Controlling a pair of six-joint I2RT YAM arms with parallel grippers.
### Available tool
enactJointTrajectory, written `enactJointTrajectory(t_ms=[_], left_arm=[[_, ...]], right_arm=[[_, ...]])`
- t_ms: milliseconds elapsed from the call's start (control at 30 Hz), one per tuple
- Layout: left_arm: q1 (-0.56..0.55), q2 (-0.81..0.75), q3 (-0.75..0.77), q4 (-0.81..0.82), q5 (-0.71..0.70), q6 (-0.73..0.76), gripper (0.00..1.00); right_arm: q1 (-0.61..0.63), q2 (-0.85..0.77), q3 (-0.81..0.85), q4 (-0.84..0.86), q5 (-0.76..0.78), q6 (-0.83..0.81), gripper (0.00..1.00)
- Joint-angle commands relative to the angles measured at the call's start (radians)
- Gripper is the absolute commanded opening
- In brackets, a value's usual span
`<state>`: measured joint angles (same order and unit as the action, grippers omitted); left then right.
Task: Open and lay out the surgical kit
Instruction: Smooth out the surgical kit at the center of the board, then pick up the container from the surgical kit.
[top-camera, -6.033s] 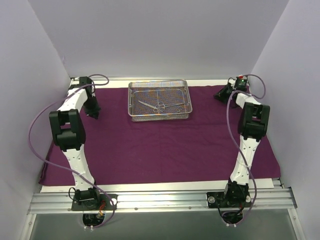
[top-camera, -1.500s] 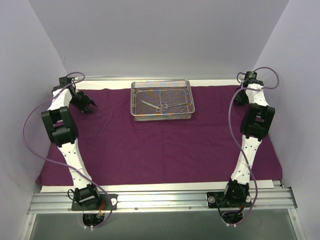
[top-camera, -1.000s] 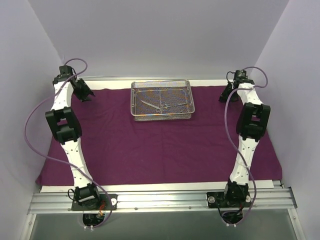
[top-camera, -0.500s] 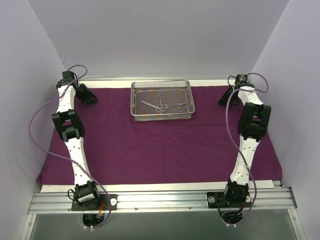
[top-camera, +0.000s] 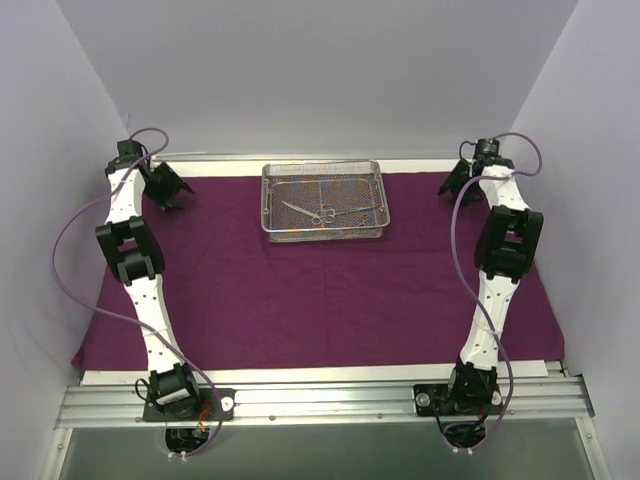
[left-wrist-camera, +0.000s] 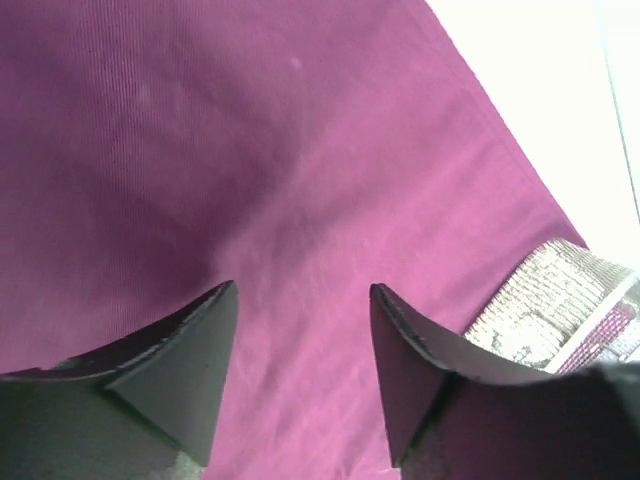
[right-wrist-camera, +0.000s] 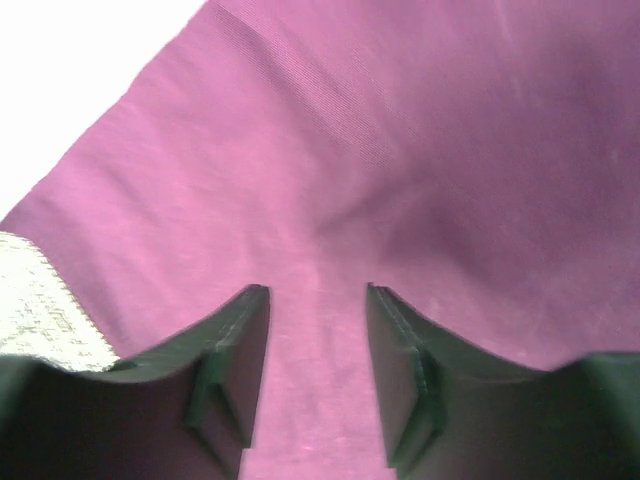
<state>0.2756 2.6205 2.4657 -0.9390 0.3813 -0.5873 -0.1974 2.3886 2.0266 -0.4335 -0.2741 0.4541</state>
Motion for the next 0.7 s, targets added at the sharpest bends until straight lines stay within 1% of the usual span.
enactJointTrajectory(t_ms=[0, 33, 67, 100, 200, 233, 300, 367, 500, 667], left_arm=[[-0.019, -0.183, -0.016, 0.019, -0.028, 0.007, 0.66], [-0.027, -0.215, -0.028, 0.02, -0.027, 0.004, 0.67], [-0.042, -0.237, -0.034, 0.028, -0.01, 0.0, 0.68], [-0.052, -0.237, -0.042, 0.038, -0.01, -0.003, 0.69], [-0.087, -0.254, -0.08, 0.09, 0.048, -0.017, 0.7], [-0.113, -0.248, -0.091, 0.106, 0.066, -0.017, 0.7], [-0.137, -0.243, -0.137, 0.165, 0.128, -0.037, 0.7], [-0.171, -0.241, -0.166, 0.193, 0.154, -0.051, 0.7], [-0.214, -0.244, -0.171, 0.163, 0.113, -0.02, 0.7], [-0.24, -0.232, -0.129, 0.109, 0.054, 0.004, 0.7]], right_arm=[[0.027, -0.019, 0.101, -0.022, -0.031, -0.006, 0.45], [0.032, -0.022, 0.112, -0.025, -0.048, -0.005, 0.52], [0.044, -0.032, 0.122, -0.022, -0.057, 0.0, 0.56], [0.05, -0.038, 0.123, -0.016, -0.068, 0.003, 0.58], [0.072, -0.054, 0.121, 0.027, -0.126, 0.008, 0.63], [0.09, -0.052, 0.13, 0.044, -0.138, 0.005, 0.66], [0.108, -0.04, 0.147, 0.056, -0.186, -0.006, 0.69], [0.133, -0.026, 0.176, 0.052, -0.201, -0.008, 0.69], [0.157, -0.034, 0.175, 0.07, -0.217, -0.002, 0.7], [0.174, -0.009, 0.199, 0.055, -0.223, -0.006, 0.7]])
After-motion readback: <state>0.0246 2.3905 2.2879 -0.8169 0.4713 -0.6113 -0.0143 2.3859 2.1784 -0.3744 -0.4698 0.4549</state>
